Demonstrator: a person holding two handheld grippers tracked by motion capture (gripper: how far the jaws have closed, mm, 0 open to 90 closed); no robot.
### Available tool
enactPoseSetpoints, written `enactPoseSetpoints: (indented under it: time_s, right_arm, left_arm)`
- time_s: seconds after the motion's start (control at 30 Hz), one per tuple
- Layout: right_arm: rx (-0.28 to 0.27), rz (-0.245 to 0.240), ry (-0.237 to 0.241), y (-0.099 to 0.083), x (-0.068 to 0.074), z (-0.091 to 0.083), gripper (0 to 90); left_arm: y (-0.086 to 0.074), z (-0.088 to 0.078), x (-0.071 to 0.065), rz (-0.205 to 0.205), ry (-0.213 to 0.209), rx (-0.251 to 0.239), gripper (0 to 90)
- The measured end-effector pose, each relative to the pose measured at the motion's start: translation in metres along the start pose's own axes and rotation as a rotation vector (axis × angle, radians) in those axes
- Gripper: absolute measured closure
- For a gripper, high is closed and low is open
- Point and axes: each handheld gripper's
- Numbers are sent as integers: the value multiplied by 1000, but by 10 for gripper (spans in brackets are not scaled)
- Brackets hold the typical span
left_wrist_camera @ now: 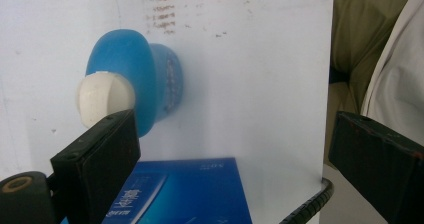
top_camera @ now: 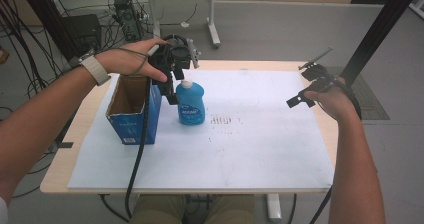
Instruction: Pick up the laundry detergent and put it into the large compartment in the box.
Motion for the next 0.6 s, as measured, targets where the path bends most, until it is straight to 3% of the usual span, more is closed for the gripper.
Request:
enactPoseSetpoints:
  time_s: [0.37,0.6]
  right_arm:
    - [-1,0,0,1,0,-1,94]
    - [0,-13,6,2,-2,1,94]
  left_arm:
    - [11,2,12,-9,11,34,61]
    - [12,3,22,-8,18,25,61]
Point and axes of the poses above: each handheld gripper's, and its own axes: z roughly forward along the jaws, y roughly out of its top, x roughly to its left, and after that the axes turned 14 degrees about y, right-handed
